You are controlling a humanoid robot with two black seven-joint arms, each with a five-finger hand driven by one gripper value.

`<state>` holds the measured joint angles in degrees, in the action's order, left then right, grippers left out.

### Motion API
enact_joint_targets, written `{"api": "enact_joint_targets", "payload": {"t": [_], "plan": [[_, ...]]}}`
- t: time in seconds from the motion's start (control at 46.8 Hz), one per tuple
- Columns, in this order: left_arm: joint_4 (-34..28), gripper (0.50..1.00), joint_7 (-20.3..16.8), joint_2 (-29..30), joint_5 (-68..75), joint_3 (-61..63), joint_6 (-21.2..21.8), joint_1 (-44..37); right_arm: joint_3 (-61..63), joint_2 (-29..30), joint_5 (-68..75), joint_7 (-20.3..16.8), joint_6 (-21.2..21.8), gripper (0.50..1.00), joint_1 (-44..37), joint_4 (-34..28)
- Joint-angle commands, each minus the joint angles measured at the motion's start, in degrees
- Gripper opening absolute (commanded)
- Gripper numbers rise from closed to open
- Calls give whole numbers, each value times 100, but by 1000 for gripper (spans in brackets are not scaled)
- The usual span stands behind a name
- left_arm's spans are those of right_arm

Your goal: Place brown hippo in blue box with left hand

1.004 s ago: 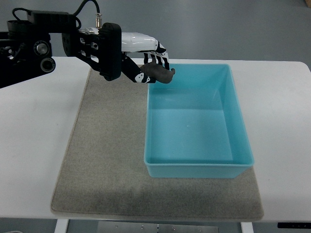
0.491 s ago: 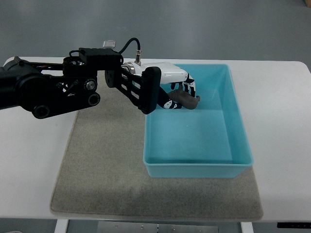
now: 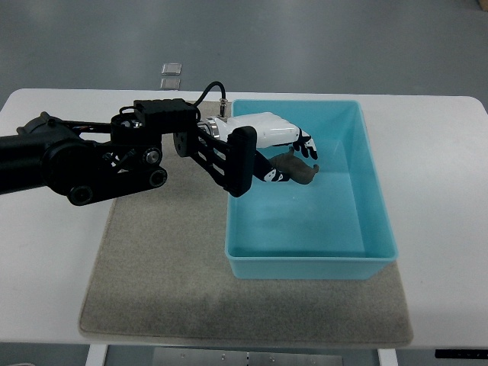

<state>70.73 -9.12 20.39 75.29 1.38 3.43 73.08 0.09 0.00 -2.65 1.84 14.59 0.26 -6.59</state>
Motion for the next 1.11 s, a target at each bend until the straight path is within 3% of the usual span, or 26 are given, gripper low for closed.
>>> {"api": "enact_joint_targets", "payload": {"t": [0.0,0.278,0.748,1.089], "plan": [[11,994,-11,9,-67,-24,44,-4,0,0,1,0,0,936,0,0],[20,996,-11,88,-795,-436,35,-31,0,0,1,0,0,936,0,0],[-199,999,-11,835,-4952,-858,-211,-302,0,0,1,0,0,936,0,0],[-1246,1000,59,1107,-5990,-2625,-1801,-1682,0,0,1,0,0,936,0,0]]}}
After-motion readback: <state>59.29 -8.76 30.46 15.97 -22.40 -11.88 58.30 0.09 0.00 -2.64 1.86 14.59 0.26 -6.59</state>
